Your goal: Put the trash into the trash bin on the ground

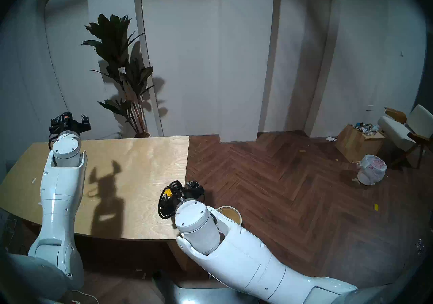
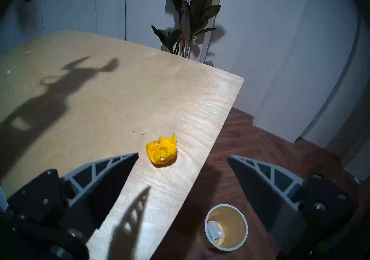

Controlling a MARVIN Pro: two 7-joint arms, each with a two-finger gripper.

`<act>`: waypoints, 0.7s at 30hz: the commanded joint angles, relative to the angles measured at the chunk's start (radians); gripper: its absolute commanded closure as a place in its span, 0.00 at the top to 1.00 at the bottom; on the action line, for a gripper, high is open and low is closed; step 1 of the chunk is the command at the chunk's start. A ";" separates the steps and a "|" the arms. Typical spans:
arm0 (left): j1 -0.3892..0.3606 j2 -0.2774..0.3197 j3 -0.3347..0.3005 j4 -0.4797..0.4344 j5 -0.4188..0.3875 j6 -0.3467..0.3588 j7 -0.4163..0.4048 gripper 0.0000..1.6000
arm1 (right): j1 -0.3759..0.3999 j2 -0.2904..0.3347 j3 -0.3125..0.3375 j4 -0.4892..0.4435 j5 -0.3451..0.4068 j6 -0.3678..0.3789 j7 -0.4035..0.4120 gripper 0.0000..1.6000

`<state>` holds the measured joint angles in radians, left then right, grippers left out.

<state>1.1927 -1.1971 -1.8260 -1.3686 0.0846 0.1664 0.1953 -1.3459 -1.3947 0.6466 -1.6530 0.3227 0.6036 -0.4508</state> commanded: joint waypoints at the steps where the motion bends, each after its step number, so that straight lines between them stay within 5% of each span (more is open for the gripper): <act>1: 0.039 0.003 -0.012 -0.112 -0.007 -0.006 -0.013 1.00 | 0.059 -0.079 -0.021 0.029 -0.034 0.006 -0.033 1.00; 21: 0.222 -0.010 -0.067 -0.374 -0.057 0.008 -0.078 1.00 | 0.116 -0.205 -0.021 0.259 -0.034 0.021 -0.095 1.00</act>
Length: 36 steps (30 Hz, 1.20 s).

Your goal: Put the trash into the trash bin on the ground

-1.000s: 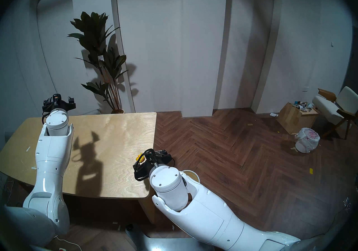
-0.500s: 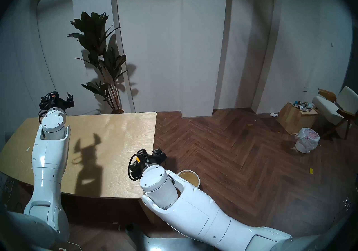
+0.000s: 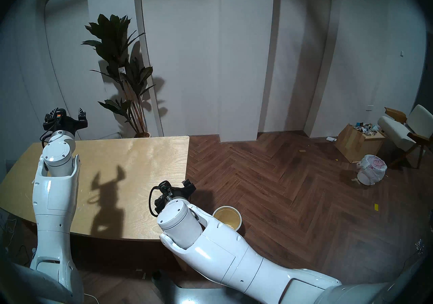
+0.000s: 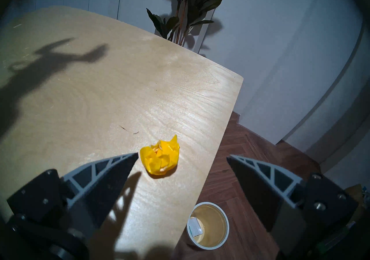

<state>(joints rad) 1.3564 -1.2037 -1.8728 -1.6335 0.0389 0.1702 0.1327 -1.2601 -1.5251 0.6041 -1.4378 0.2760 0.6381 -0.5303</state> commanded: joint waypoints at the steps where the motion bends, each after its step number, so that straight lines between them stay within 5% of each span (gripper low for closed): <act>1: 0.069 -0.004 -0.023 -0.122 -0.015 0.006 -0.019 1.00 | 0.032 -0.079 0.024 0.057 0.015 -0.015 -0.017 1.00; 26: 0.317 -0.043 -0.126 -0.428 -0.109 0.101 -0.114 1.00 | 0.148 -0.198 -0.017 0.350 0.140 -0.110 -0.025 1.00; 27: 0.333 -0.048 -0.132 -0.452 -0.114 0.111 -0.119 1.00 | 0.153 -0.204 -0.020 0.366 0.146 -0.117 -0.026 0.49; 29: 0.352 -0.053 -0.143 -0.476 -0.122 0.125 -0.128 1.00 | 0.161 -0.213 -0.022 0.390 0.162 -0.128 -0.027 0.29; 30: 0.363 -0.056 -0.148 -0.490 -0.126 0.132 -0.133 1.00 | 0.164 -0.217 -0.023 0.403 0.169 -0.134 -0.028 0.00; 36: 0.424 -0.072 -0.183 -0.565 -0.153 0.184 -0.163 1.00 | 0.188 -0.241 -0.025 0.467 0.208 -0.183 -0.039 0.00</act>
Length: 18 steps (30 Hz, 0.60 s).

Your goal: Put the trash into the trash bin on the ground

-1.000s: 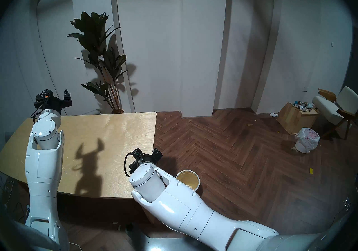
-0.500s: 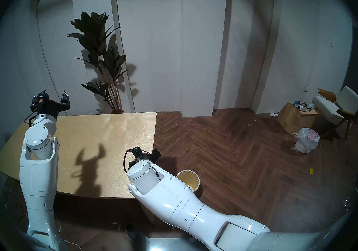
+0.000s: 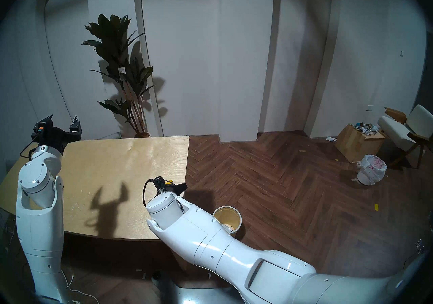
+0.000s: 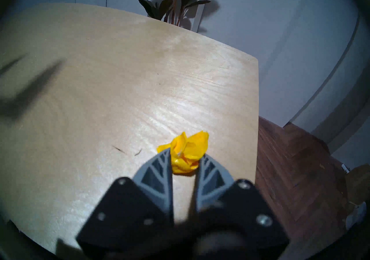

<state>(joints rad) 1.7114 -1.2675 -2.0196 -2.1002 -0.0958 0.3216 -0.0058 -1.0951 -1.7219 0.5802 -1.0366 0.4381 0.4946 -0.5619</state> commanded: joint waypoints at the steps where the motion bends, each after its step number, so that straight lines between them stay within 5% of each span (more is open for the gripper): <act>1: 0.083 -0.012 -0.045 -0.116 -0.024 0.046 -0.032 1.00 | 0.029 -0.050 -0.004 0.077 0.054 -0.051 -0.012 0.00; 12: 0.178 -0.041 -0.123 -0.247 -0.073 0.175 -0.086 1.00 | 0.071 -0.096 0.056 0.023 0.070 -0.209 -0.136 0.00; 18: 0.154 -0.026 -0.173 -0.189 -0.071 0.199 -0.081 1.00 | 0.104 -0.070 0.091 -0.069 0.028 -0.304 -0.238 0.00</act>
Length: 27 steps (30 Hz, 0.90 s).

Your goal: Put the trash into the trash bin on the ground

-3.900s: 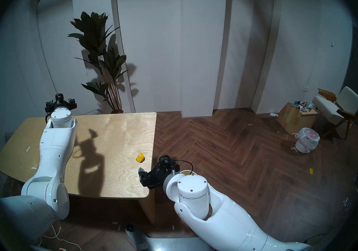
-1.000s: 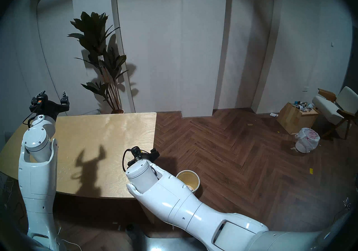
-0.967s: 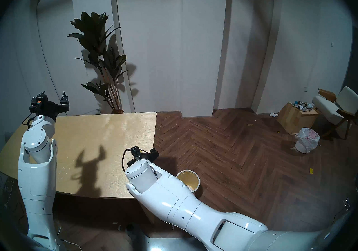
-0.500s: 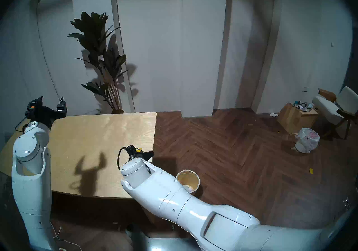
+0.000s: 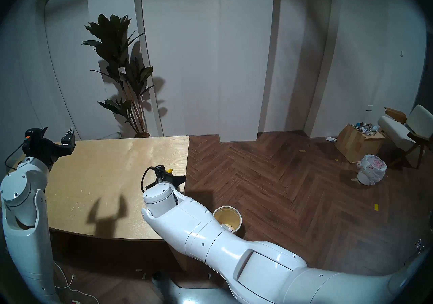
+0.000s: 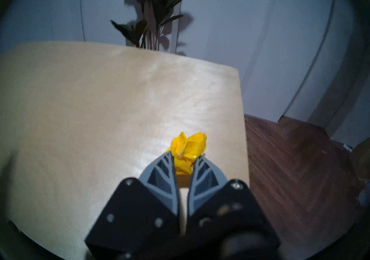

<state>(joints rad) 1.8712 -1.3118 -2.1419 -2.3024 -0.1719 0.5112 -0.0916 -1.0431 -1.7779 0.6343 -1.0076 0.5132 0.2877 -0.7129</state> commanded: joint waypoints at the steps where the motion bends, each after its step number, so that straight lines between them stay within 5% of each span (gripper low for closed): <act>1: -0.015 0.022 -0.057 0.030 0.007 0.011 0.009 1.00 | 0.047 -0.005 0.040 -0.124 -0.056 -0.108 -0.108 0.00; 16: -0.199 0.174 -0.026 0.375 -0.017 -0.036 0.012 1.00 | -0.029 0.123 0.066 -0.320 -0.121 -0.135 -0.268 0.00; 27: -0.307 0.238 0.074 0.483 -0.051 -0.096 -0.004 1.00 | -0.122 0.286 0.085 -0.429 -0.156 -0.140 -0.321 0.00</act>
<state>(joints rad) 1.6701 -1.1421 -2.1016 -1.8406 -0.2125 0.4634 -0.0862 -1.1113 -1.5965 0.7095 -1.3664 0.3821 0.1575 -1.0195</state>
